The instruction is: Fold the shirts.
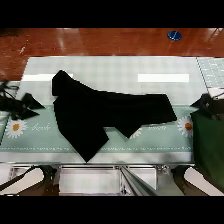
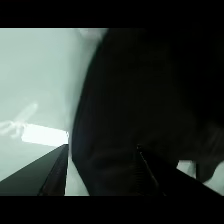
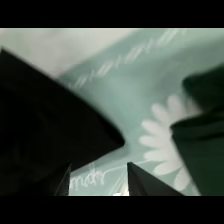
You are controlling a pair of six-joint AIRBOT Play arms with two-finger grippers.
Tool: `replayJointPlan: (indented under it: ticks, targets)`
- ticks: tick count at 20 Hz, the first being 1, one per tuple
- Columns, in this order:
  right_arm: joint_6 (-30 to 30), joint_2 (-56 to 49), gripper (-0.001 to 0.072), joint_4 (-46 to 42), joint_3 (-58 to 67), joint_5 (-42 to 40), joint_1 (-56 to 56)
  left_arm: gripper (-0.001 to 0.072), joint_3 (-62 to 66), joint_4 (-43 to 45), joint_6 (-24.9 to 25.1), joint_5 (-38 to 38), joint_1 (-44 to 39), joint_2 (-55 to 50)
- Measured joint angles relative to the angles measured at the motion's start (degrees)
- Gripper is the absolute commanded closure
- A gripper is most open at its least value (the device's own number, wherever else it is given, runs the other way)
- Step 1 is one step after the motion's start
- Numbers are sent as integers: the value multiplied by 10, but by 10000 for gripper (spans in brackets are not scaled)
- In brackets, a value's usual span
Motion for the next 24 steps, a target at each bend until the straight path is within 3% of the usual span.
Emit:
replayJointPlan:
  ticks: [7, 13, 14, 16, 24]
  targets:
    - [-50, 42, 303, 67, -142, -14, -19, 202, -120, -14, 35, 34, -18, 6]
    - [-50, 46, 303, 77, -159, -33, -21, 205, -169, -14, 2, 78, -67, 5]
    - [-46, 46, 303, 78, -160, -38, -21, 234, -175, -19, -9, 83, -80, 4]
    - [-39, 46, 304, 78, -161, -54, -21, 690, -183, -31, -23, 110, -106, -2]
    - [-2, 16, 304, 1, -162, -89, -31, 687, -162, -48, -12, 136, -137, -21]
